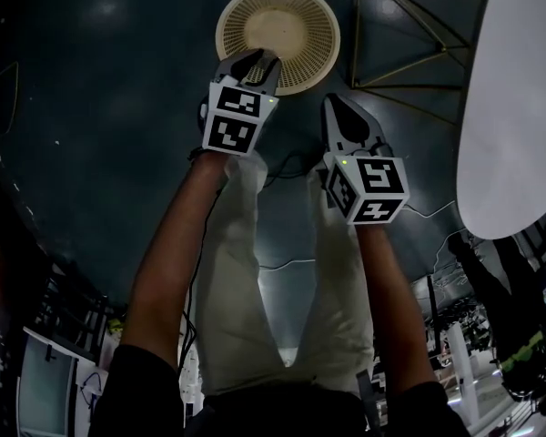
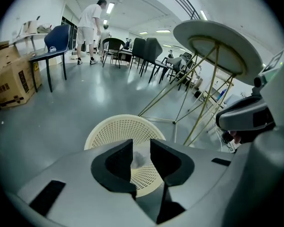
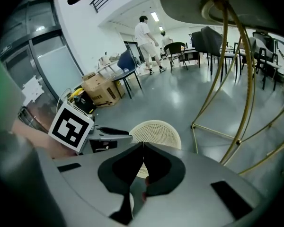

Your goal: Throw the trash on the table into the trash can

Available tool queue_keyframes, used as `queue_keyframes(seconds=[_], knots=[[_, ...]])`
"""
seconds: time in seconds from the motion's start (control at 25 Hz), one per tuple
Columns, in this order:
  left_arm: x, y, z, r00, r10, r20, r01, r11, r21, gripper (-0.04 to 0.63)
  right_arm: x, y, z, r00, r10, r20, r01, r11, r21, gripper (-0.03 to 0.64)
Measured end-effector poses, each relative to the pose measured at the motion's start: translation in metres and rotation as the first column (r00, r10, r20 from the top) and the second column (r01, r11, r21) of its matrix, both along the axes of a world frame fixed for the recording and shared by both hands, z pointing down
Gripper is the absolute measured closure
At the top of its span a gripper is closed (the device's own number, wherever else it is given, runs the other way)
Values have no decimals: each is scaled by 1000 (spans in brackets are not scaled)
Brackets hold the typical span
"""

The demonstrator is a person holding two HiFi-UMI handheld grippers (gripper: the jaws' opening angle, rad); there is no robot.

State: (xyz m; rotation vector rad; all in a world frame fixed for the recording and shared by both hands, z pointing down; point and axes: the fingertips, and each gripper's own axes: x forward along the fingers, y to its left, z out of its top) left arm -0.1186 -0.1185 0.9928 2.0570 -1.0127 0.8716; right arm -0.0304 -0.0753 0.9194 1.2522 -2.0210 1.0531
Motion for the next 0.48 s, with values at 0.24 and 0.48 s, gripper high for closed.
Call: queue_keyframes(seconds=[0.24,0.48], knots=[[-6,-5,0,1000,6,11,-6,1000,1,483,-5,-8,0,1000,-8,2,8,1000,1,598],[-6,-8,-22,1000,11,5,-11,1000,7,488,-12,-8,-20,1000,-22,4,22,1000,9,598]])
